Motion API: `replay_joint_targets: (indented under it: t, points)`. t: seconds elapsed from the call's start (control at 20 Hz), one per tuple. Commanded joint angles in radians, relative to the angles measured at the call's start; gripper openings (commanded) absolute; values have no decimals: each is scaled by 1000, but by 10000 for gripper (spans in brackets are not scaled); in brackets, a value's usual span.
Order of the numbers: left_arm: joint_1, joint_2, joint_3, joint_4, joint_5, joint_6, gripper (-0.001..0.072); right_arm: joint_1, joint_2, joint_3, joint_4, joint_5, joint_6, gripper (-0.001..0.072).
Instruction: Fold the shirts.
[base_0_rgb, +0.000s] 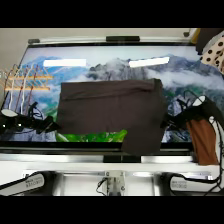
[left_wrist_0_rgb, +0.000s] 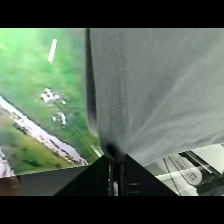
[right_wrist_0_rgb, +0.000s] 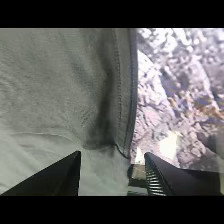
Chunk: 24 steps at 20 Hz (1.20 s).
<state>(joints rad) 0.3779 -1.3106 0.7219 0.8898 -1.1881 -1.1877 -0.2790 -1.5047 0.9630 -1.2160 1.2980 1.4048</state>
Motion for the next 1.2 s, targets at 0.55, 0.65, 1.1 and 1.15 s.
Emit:
replay_joint_targets:
  t: [0.55, 0.65, 1.1, 1.15]
  points:
    - [2, 285, 607, -23, -69, -21, 32, 2, 344, 345, 247, -58, -204, 77]
    - [2, 367, 910, -31, -32, -33, 33, 2, 475, 608, 239, -123, -248, 78]
    - [2, 685, 1382, 166, 74, -349, 32, 2, 835, 1015, 103, -211, -65, 78]
    - [2, 708, 1362, 197, 43, -351, 32, 2, 848, 1015, 96, -182, -53, 78]
